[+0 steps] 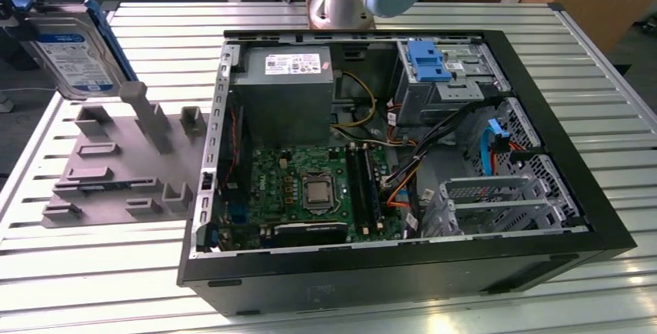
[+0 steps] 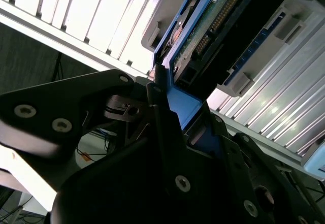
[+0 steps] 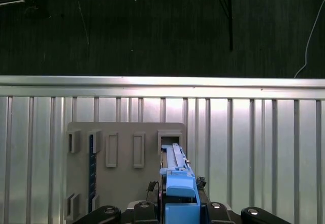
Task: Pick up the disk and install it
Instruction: 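Pick up the disk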
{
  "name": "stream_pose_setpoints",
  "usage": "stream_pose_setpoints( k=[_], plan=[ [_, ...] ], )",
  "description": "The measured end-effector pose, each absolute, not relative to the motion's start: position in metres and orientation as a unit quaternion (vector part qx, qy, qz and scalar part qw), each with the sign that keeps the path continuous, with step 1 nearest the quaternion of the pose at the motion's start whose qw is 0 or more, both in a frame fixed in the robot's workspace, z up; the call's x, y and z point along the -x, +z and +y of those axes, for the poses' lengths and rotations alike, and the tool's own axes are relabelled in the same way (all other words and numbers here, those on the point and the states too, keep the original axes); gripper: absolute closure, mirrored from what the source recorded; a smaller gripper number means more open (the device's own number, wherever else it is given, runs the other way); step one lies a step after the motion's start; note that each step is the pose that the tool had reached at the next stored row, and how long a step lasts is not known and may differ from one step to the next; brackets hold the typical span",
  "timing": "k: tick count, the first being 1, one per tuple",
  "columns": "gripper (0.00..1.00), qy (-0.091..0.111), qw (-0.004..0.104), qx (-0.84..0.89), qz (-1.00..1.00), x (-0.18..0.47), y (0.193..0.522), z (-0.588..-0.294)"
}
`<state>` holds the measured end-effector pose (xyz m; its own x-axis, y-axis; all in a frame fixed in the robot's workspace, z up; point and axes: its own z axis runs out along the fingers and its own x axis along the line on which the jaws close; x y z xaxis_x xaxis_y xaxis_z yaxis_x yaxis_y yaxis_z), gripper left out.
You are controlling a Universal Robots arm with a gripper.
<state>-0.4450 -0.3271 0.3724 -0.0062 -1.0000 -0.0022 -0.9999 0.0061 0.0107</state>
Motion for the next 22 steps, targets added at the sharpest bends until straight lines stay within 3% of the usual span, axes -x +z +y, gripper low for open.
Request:
stream_pose_setpoints(
  k=[22],
  plan=[
    [0.64, -0.005, 0.003, -0.705, -0.709, 0.4450, 0.3794, -0.3272]
  ],
)
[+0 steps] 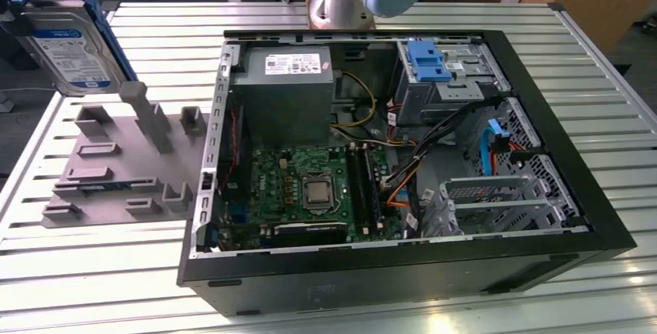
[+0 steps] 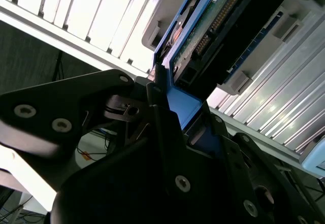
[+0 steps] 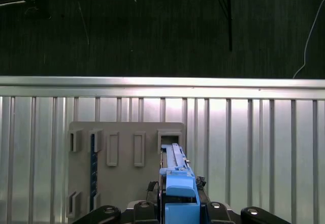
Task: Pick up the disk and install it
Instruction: 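Pick up the disk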
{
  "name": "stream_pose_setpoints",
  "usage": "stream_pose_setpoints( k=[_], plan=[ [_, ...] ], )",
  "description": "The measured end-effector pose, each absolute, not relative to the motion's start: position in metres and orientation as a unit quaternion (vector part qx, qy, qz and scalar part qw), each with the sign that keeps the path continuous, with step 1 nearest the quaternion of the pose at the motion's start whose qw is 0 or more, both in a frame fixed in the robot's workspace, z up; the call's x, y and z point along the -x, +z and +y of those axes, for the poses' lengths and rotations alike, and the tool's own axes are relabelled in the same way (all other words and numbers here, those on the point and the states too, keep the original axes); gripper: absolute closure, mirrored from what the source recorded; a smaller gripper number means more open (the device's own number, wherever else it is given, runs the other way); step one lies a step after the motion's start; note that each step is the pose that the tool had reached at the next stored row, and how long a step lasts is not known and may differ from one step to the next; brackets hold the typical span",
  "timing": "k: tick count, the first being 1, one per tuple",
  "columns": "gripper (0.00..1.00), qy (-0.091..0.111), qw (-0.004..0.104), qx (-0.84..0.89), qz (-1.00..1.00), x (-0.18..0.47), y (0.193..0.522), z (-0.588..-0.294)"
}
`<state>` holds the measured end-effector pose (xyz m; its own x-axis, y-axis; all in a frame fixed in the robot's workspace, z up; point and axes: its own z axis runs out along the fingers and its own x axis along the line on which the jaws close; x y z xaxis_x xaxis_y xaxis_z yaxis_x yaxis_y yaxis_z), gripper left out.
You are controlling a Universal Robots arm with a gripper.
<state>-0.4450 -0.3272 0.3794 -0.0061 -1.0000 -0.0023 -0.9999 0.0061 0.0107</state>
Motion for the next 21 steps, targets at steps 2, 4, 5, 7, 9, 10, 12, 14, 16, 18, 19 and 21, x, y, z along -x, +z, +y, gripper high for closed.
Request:
stream_pose_setpoints(
  k=[2, 4, 5, 7, 9, 10, 12, 14, 16, 18, 19, 21],
  plan=[
    [0.64, -0.005, 0.003, -0.705, -0.709, 0.445, 0.381, -0.327],
    [0.64, -0.005, 0.003, -0.705, -0.709, 0.445, 0.382, -0.327],
    [0.64, -0.005, 0.003, -0.705, -0.709, 0.445, 0.383, -0.327],
    [0.64, -0.005, 0.003, -0.705, -0.709, 0.445, 0.384, -0.327],
    [0.64, -0.005, 0.003, -0.705, -0.709, 0.445, 0.385, -0.327],
    [0.64, -0.005, 0.003, -0.705, -0.709, 0.445, 0.386, -0.327],
    [0.64, -0.005, 0.003, -0.705, -0.709, 0.445, 0.387, -0.327],
    [0.64, -0.005, 0.003, -0.705, -0.709, 0.445, 0.389, -0.327],
    [0.64, -0.005, 0.003, -0.705, -0.709, 0.445, 0.390, -0.327],
    [0.64, -0.005, 0.003, -0.705, -0.709, 0.445, 0.392, -0.327],
    [0.64, -0.005, 0.003, -0.705, -0.709, 0.445, 0.392, -0.327],
    [0.64, -0.005, 0.003, -0.705, -0.709, 0.445, 0.394, -0.327]
  ],
)
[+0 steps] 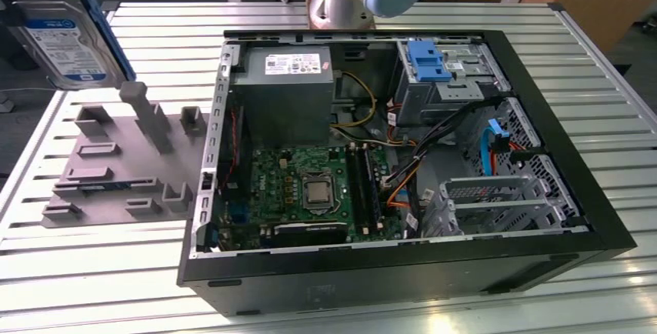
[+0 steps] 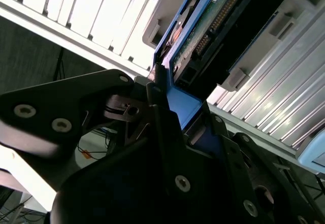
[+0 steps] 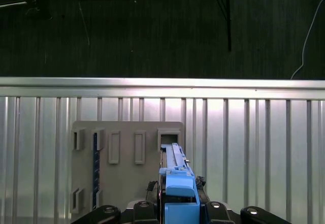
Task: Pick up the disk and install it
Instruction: 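Pick up the disk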
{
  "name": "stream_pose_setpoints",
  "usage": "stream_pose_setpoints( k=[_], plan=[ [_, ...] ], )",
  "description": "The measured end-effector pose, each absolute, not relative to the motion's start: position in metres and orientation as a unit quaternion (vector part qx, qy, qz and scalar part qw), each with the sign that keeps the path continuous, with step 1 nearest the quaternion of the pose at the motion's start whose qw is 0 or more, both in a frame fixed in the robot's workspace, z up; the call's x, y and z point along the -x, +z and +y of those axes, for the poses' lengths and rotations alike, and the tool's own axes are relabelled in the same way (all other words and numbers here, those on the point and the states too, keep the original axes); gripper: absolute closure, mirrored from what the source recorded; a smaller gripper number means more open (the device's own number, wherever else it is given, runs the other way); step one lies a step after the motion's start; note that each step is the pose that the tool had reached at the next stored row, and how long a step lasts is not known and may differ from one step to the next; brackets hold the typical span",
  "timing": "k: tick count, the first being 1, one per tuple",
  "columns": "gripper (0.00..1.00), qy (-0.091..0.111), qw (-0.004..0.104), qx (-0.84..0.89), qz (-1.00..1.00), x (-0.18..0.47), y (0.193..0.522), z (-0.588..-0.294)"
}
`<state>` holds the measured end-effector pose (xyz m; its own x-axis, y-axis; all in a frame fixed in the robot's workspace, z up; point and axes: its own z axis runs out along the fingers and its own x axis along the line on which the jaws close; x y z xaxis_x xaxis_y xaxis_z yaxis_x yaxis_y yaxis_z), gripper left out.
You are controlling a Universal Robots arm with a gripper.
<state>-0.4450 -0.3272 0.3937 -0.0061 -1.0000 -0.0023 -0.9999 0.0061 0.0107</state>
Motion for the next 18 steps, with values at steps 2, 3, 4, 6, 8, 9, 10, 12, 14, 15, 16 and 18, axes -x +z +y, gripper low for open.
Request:
stream_pose_setpoints(
  k=[2, 3, 4, 6, 8, 9, 10, 12, 14, 15, 16, 18],
  plan=[
    [0.64, -0.005, 0.003, -0.705, -0.709, 0.445, 0.395, -0.327],
    [0.64, -0.005, 0.003, -0.705, -0.709, 0.445, 0.396, -0.327],
    [0.64, -0.005, 0.003, -0.705, -0.709, 0.445, 0.397, -0.327],
    [0.64, -0.005, 0.003, -0.705, -0.709, 0.445, 0.398, -0.327],
    [0.64, -0.005, 0.003, -0.705, -0.709, 0.445, 0.399, -0.327],
    [0.64, -0.005, 0.003, -0.705, -0.709, 0.445, 0.400, -0.327],
    [0.64, -0.005, 0.003, -0.705, -0.709, 0.445, 0.400, -0.327],
    [0.64, -0.005, 0.003, -0.705, -0.709, 0.445, 0.402, -0.327],
    [0.64, -0.005, 0.003, -0.705, -0.709, 0.445, 0.403, -0.327],
    [0.64, -0.005, 0.003, -0.705, -0.709, 0.445, 0.404, -0.327],
    [0.64, -0.005, 0.003, -0.705, -0.709, 0.445, 0.404, -0.327],
    [0.64, -0.005, 0.003, -0.705, -0.709, 0.445, 0.406, -0.327]
  ],
)
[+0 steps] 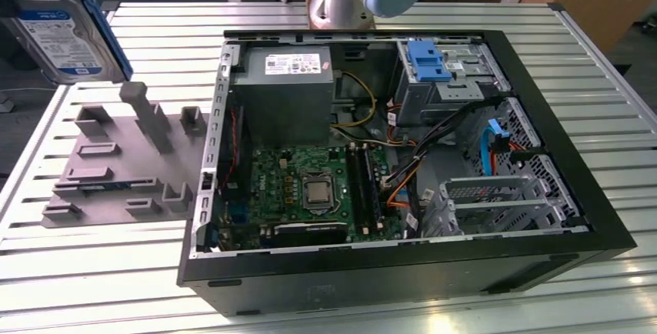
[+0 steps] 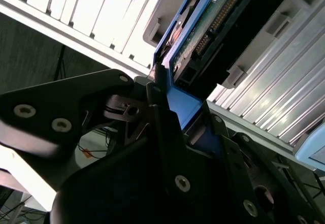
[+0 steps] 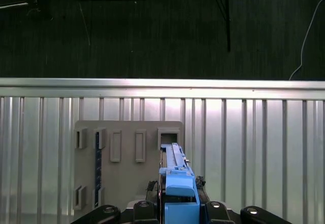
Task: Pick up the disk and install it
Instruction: 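Pick up the disk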
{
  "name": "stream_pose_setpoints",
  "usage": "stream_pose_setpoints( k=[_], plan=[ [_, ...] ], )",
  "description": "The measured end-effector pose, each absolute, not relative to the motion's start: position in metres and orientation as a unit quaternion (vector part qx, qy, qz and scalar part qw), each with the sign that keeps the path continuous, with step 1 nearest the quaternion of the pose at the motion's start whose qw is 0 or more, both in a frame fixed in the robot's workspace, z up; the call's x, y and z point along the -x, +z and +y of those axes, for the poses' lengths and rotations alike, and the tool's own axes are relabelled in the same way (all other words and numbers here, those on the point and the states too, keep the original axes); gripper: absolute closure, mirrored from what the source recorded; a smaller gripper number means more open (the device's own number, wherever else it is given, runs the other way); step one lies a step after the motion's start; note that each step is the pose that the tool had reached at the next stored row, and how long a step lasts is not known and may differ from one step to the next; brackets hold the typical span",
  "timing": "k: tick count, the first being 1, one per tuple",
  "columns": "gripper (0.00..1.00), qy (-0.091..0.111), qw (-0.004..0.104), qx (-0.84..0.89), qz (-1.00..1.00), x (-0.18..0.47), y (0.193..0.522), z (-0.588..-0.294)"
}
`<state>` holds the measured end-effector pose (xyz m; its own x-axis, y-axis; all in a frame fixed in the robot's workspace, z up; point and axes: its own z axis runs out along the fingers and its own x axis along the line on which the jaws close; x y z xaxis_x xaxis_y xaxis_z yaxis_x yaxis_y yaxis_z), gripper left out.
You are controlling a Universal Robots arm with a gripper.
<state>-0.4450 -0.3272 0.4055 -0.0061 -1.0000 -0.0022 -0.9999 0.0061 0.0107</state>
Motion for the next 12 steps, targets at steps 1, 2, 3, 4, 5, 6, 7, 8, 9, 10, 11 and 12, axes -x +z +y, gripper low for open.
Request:
stream_pose_setpoints(
  k=[1, 2, 3, 4, 5, 6, 7, 8, 9, 10, 11, 12],
  plan=[
    [0.64, -0.005, 0.003, -0.705, -0.709, 0.4451, 0.4061, -0.3272],
    [0.64, -0.005, 0.003, -0.705, -0.709, 0.4450, 0.4068, -0.3272],
    [0.64, -0.005, 0.003, -0.705, -0.709, 0.4450, 0.4074, -0.3271],
    [0.64, -0.005, 0.003, -0.705, -0.709, 0.4450, 0.4081, -0.3271],
    [0.64, -0.005, 0.003, -0.705, -0.709, 0.4450, 0.4088, -0.3271],
    [0.64, -0.005, 0.003, -0.705, -0.709, 0.4450, 0.4094, -0.3272],
    [0.64, -0.005, 0.003, -0.705, -0.709, 0.4450, 0.4100, -0.3272],
    [0.64, -0.005, 0.003, -0.705, -0.709, 0.4450, 0.4105, -0.3272],
    [0.64, -0.005, 0.003, -0.705, -0.709, 0.4450, 0.4111, -0.3271],
    [0.64, -0.005, 0.003, -0.705, -0.709, 0.4450, 0.4117, -0.3271],
    [0.64, -0.005, 0.003, -0.705, -0.709, 0.4450, 0.4123, -0.3272],
    [0.64, -0.005, 0.003, -0.705, -0.709, 0.4450, 0.4129, -0.3272]
  ],
)
